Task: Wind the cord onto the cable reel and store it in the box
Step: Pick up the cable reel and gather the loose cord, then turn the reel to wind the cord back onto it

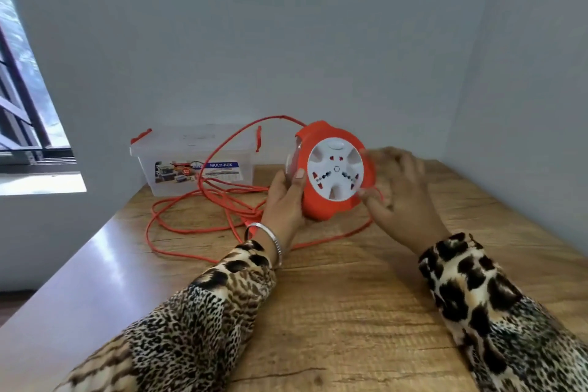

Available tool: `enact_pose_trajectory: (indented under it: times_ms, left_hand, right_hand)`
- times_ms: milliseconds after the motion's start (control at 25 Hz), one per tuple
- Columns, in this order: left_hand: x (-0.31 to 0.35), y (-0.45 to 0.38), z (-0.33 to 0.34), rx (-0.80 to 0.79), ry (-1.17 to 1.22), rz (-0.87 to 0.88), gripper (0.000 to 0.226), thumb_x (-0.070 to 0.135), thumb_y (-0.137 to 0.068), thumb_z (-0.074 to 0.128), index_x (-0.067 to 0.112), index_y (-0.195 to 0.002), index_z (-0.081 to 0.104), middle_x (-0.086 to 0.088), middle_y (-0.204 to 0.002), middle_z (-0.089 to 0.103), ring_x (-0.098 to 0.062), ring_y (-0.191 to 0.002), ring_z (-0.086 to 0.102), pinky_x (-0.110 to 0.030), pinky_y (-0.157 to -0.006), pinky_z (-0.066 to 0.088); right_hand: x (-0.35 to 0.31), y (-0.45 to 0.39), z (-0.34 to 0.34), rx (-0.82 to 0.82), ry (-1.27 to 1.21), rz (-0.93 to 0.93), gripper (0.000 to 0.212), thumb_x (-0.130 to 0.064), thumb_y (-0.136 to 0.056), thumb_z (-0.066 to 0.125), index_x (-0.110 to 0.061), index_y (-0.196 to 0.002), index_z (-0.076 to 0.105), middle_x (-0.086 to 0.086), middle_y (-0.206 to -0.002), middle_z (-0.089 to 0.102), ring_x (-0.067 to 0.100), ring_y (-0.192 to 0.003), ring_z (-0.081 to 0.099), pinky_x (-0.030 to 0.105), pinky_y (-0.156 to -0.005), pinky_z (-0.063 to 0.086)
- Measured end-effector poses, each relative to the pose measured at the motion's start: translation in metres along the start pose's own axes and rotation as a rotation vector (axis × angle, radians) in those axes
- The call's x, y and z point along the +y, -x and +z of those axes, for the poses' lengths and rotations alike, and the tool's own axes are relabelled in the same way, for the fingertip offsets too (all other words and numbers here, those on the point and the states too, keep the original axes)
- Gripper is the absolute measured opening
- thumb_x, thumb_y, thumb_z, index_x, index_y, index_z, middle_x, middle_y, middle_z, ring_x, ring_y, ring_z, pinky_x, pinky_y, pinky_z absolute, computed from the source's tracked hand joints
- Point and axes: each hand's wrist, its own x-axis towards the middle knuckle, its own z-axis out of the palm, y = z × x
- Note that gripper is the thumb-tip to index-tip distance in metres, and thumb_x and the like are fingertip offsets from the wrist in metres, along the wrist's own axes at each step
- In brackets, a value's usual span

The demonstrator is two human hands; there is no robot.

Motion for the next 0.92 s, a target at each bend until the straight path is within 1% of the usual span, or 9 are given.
enact_pose_trajectory:
  times_ms: [160, 360, 480, 560, 640, 680, 760, 840, 920]
  left_hand:
    - [-0.002, -0.004, -0.013, -0.085, -0.148, 0.067, 0.014, 0.036, -0.098, 0.052, 0.029, -0.108, 0.059, -0.004, -0.112, 0.073, -0.018, -0.098, 0.071, -0.028, -0.065, 0.059]
    - [0.003, 0.002, -0.008, -0.229, -0.147, 0.16, 0.017, 0.028, -0.097, 0.054, 0.033, -0.113, 0.06, 0.009, -0.107, 0.074, -0.008, -0.099, 0.071, -0.033, -0.08, 0.061]
    - [-0.001, 0.008, 0.001, -0.282, -0.127, 0.207, 0.022, 0.026, -0.098, 0.055, 0.032, -0.118, 0.059, 0.005, -0.117, 0.071, -0.016, -0.109, 0.068, -0.051, -0.092, 0.056]
    - [-0.005, 0.008, 0.003, -0.295, -0.106, 0.253, 0.028, 0.024, -0.097, 0.055, 0.031, -0.123, 0.057, -0.001, -0.124, 0.068, -0.022, -0.118, 0.064, -0.056, -0.099, 0.049]
    - [-0.007, 0.009, 0.004, -0.299, -0.093, 0.271, 0.032, 0.023, -0.094, 0.056, 0.027, -0.125, 0.056, -0.006, -0.127, 0.066, -0.027, -0.121, 0.061, -0.058, -0.101, 0.046]
    - [-0.008, 0.009, 0.004, -0.3, -0.089, 0.26, 0.032, 0.024, -0.092, 0.056, 0.026, -0.124, 0.056, -0.007, -0.125, 0.067, -0.029, -0.119, 0.062, -0.057, -0.099, 0.048]
    - [-0.012, 0.009, 0.005, -0.302, -0.103, 0.243, 0.03, 0.024, -0.092, 0.058, 0.022, -0.122, 0.057, -0.007, -0.119, 0.07, -0.032, -0.109, 0.066, -0.049, -0.088, 0.056]
    - [-0.013, 0.009, 0.004, -0.303, -0.131, 0.254, 0.033, 0.019, -0.096, 0.056, 0.017, -0.129, 0.052, -0.007, -0.121, 0.069, -0.03, -0.11, 0.066, -0.04, -0.086, 0.058]
    - [-0.01, 0.007, 0.004, -0.294, -0.16, 0.284, 0.037, 0.016, -0.098, 0.055, 0.014, -0.134, 0.049, -0.008, -0.125, 0.067, -0.027, -0.116, 0.064, -0.043, -0.093, 0.054]
  right_hand:
    - [-0.017, -0.001, 0.02, -0.195, 0.208, -0.092, 0.054, -0.021, -0.083, 0.062, -0.033, -0.134, 0.052, 0.01, -0.122, 0.057, 0.028, -0.107, 0.047, 0.047, -0.089, 0.043]
    - [-0.012, -0.003, 0.019, -0.267, 0.298, -0.036, 0.064, -0.033, -0.087, 0.053, -0.038, -0.146, 0.028, 0.008, -0.114, 0.059, 0.026, -0.097, 0.049, 0.041, -0.085, 0.044]
    - [-0.017, 0.0, 0.018, -0.132, 0.299, 0.027, 0.061, -0.045, -0.084, 0.049, -0.038, -0.142, 0.03, 0.006, -0.1, 0.066, 0.025, -0.085, 0.056, 0.034, -0.07, 0.046]
    - [-0.022, 0.003, 0.019, -0.056, 0.077, 0.222, 0.064, -0.059, -0.082, 0.05, -0.037, -0.139, 0.032, 0.001, -0.091, 0.07, 0.021, -0.078, 0.063, 0.032, -0.066, 0.051]
    - [-0.029, 0.001, 0.022, -0.123, -0.318, 0.535, 0.068, -0.063, -0.083, 0.054, -0.035, -0.141, 0.031, 0.003, -0.106, 0.07, 0.016, -0.088, 0.066, 0.035, -0.073, 0.055]
    - [-0.032, 0.0, 0.021, -0.169, -0.565, 0.701, 0.065, -0.057, -0.086, 0.056, -0.03, -0.141, 0.035, 0.004, -0.114, 0.067, 0.013, -0.089, 0.065, 0.032, -0.071, 0.055]
    - [-0.037, -0.003, 0.017, -0.246, -1.081, 0.949, 0.041, -0.036, -0.093, 0.054, -0.012, -0.126, 0.049, 0.008, -0.097, 0.069, 0.012, -0.066, 0.061, 0.023, -0.05, 0.049]
    - [-0.041, -0.004, 0.011, -0.264, -1.507, 1.049, 0.021, -0.021, -0.096, 0.047, -0.004, -0.103, 0.057, 0.008, -0.079, 0.067, 0.013, -0.054, 0.061, 0.022, -0.045, 0.047]
    - [-0.042, -0.005, 0.004, -0.281, -1.675, 1.051, 0.023, -0.016, -0.097, 0.042, 0.0, -0.098, 0.059, 0.01, -0.079, 0.07, 0.014, -0.06, 0.067, 0.022, -0.051, 0.052]
